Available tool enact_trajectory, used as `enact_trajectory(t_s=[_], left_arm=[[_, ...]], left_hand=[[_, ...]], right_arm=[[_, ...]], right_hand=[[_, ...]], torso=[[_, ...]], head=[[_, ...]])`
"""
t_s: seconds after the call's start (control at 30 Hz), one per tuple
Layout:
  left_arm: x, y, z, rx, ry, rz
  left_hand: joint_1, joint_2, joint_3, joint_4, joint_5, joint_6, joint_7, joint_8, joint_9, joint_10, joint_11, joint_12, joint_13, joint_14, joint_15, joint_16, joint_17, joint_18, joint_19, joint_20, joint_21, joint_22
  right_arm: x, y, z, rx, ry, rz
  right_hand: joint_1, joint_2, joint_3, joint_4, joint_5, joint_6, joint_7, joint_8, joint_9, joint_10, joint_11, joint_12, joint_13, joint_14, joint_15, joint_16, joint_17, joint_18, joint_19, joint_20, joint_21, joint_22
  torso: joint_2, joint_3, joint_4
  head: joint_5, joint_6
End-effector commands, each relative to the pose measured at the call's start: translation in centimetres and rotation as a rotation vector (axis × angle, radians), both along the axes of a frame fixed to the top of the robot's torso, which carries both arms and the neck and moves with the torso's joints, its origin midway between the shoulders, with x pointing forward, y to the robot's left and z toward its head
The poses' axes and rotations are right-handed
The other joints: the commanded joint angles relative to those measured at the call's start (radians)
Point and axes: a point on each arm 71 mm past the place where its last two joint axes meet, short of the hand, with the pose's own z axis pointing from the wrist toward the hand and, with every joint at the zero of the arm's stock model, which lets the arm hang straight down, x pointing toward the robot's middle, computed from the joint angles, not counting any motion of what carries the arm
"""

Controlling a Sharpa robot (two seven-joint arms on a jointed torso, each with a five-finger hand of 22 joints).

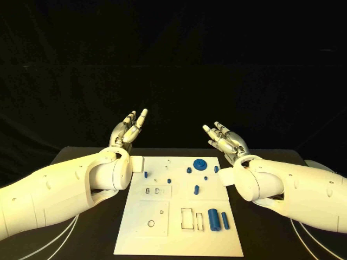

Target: Assemble the parts on the task board

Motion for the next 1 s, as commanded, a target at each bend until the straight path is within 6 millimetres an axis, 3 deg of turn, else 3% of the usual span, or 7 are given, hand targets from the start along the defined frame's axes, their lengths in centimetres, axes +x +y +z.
enact_trajectory(t_s=[0.03,0.23,0.27,0.67,0.8,0.87,1.0], left_arm=[[0.0,-0.5,0.2,-0.042,-0.01,-0.059],[0.0,-0.5,0.2,-0.042,-0.01,-0.059],[-0.6,0.3,0.5,-0.051,-0.011,-0.071],[-1.5,0.9,1.2,-0.062,-0.028,-0.088],[-2.0,1.2,1.8,-0.066,-0.039,-0.093],[-2.2,1.3,2.2,-0.069,-0.045,-0.098],[-2.6,1.5,3.0,-0.077,-0.057,-0.115]], left_hand=[[0.043,0.004,-0.001,0.017,0.013,0.01,0.052,0.006,0.002,0.002,0.012,0.001,0.002,0.0,0.013,0.005,0.002,0.015,0.005,0.016,0.005,0.002],[0.05,0.006,-0.002,0.016,0.013,0.015,0.059,0.008,0.003,0.006,0.019,0.002,0.003,0.005,0.015,0.006,0.003,0.021,0.005,0.017,0.006,0.003],[0.057,0.007,-0.001,0.016,0.014,0.018,0.062,0.009,0.004,0.008,0.022,0.002,0.003,0.007,0.016,0.007,0.004,0.024,0.005,0.019,0.007,0.003],[0.195,-0.015,0.031,0.013,0.013,0.119,0.108,0.038,0.027,0.116,0.069,0.021,0.019,0.106,0.049,0.035,0.029,0.035,0.025,0.031,0.031,0.013],[0.263,-0.03,0.031,0.012,0.01,0.237,0.135,0.079,0.055,0.282,0.102,0.053,0.034,0.261,0.09,0.087,0.063,0.004,0.176,0.032,0.113,0.055],[0.28,-0.034,0.033,0.01,0.01,0.274,0.14,0.093,0.064,0.332,0.109,0.064,0.039,0.329,0.091,0.113,0.079,0.003,0.251,0.032,0.153,0.074],[0.371,-0.06,0.041,0.007,0.009,0.441,0.141,0.158,0.104,0.593,0.116,0.118,0.054,0.655,0.062,0.244,0.151,0.027,0.516,0.027,0.297,0.133]], right_arm=[[0.0,1.2,-0.1,-0.01,0.035,0.199],[0.2,1.4,0.0,-0.025,0.045,0.246],[0.7,0.3,1.7,-0.146,-0.112,0.211],[1.2,-0.8,3.2,-0.239,-0.213,0.206],[1.6,-1.0,4.1,-0.298,-0.26,0.217],[1.8,-1.1,4.6,-0.339,-0.287,0.22],[2.2,-1.3,5.6,-0.456,-0.347,0.238]], right_hand=[[0.103,0.019,0.009,-0.003,0.021,0.03,0.176,0.014,0.012,0.036,0.021,0.01,0.007,0.041,0.022,0.016,0.011,0.021,0.015,0.017,0.013,0.006],[0.17,0.027,0.015,-0.028,0.025,0.08,0.176,0.035,0.033,0.102,0.023,0.022,0.016,0.108,0.025,0.036,0.026,0.024,0.051,0.016,0.032,0.015],[0.176,0.027,0.016,-0.03,0.024,0.084,0.177,0.037,0.035,0.108,0.024,0.023,0.016,0.114,0.025,0.037,0.028,0.024,0.054,0.017,0.034,0.016],[0.288,0.015,0.066,-0.109,-0.01,0.274,0.178,0.117,0.099,0.37,0.029,0.068,0.038,0.359,0.028,0.111,0.075,0.022,0.145,0.017,0.08,0.036],[0.318,0.001,0.084,-0.14,-0.02,0.387,0.176,0.16,0.13,0.533,0.017,0.092,0.047,0.499,0.009,0.15,0.097,0.041,0.253,0.016,0.126,0.055],[0.326,-0.003,0.088,-0.148,-0.022,0.411,0.174,0.169,0.136,0.571,0.014,0.098,0.049,0.532,0.005,0.159,0.102,0.046,0.286,0.014,0.14,0.061],[0.37,-0.038,0.125,-0.202,-0.029,0.663,0.159,0.264,0.195,0.824,-0.017,0.143,0.06,0.774,-0.04,0.238,0.138,0.092,0.555,0.012,0.258,0.108]], torso=[[0.0,0.0001,0.0004],[0.0,0.0001,0.0004],[0.025,0.0,0.001],[0.059,-0.0044,0.0089],[0.079,-0.006,0.0126],[0.089,-0.0068,0.0151],[0.107,-0.0096,0.0207]], head=[[0.0,0.0],[0.0,0.0],[-0.002,0.005],[-0.011,0.013],[-0.014,0.017],[-0.016,0.018],[-0.022,0.018]])
